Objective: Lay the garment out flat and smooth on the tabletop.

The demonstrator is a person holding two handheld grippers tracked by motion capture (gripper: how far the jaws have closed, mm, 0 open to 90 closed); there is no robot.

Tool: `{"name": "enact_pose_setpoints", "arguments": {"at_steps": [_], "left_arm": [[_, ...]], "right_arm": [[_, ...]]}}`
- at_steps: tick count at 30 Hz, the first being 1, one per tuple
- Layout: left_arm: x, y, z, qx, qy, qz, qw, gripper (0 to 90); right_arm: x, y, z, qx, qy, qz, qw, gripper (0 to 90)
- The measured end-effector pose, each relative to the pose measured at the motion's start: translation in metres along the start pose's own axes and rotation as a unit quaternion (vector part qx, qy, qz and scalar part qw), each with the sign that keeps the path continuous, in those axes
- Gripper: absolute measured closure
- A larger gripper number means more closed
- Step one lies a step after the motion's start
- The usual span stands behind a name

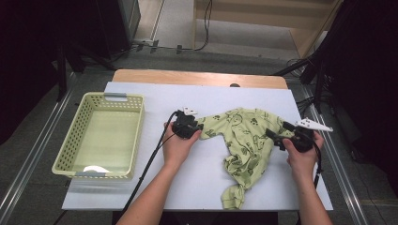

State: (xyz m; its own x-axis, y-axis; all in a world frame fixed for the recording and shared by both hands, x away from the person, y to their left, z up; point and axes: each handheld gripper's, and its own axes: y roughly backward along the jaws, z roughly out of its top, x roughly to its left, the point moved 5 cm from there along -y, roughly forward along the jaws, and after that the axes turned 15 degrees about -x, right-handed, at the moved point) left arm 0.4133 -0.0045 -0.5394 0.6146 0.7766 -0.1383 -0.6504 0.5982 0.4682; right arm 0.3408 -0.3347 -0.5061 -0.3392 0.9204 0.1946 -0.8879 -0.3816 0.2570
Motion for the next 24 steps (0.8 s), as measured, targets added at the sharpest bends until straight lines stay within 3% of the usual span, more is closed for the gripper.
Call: {"name": "enact_pose_setpoints", "arguments": {"at_steps": [4,7,10,14,17,21,24], "left_arm": [[0.003,0.003,-0.001,-0.001,0.008,-0.007,0.9999,80.6],[0.006,0.006,-0.002,-0.003,0.014,-0.014,0.9998,85.6],[0.007,0.009,-0.001,-0.014,0.013,-0.013,0.9997,87.3],[0.011,0.012,0.003,-0.03,0.013,-0.018,0.9993,88.2],[0.012,0.012,0.004,-0.036,0.012,-0.02,0.9991,89.1],[0.011,0.012,0.003,-0.033,0.014,-0.025,0.999,89.3],[0.01,0.011,0.002,-0.034,0.013,-0.028,0.999,89.5]], "right_arm": [[-0.005,-0.027,0.013,0.025,0.021,-0.012,0.9994,23.9],[-0.012,-0.051,0.011,0.059,0.033,-0.022,0.9974,32.0],[-0.024,-0.07,0.005,0.082,0.024,-0.03,0.9959,43.9],[-0.039,-0.089,0.006,0.095,0.035,-0.057,0.9932,46.6],[-0.044,-0.103,0.007,0.105,0.027,-0.052,0.9927,45.7],[-0.05,-0.117,0.0,0.134,-0.001,-0.058,0.9893,44.5],[-0.048,-0.125,-0.007,0.153,0.016,-0.054,0.9867,44.7]]}}
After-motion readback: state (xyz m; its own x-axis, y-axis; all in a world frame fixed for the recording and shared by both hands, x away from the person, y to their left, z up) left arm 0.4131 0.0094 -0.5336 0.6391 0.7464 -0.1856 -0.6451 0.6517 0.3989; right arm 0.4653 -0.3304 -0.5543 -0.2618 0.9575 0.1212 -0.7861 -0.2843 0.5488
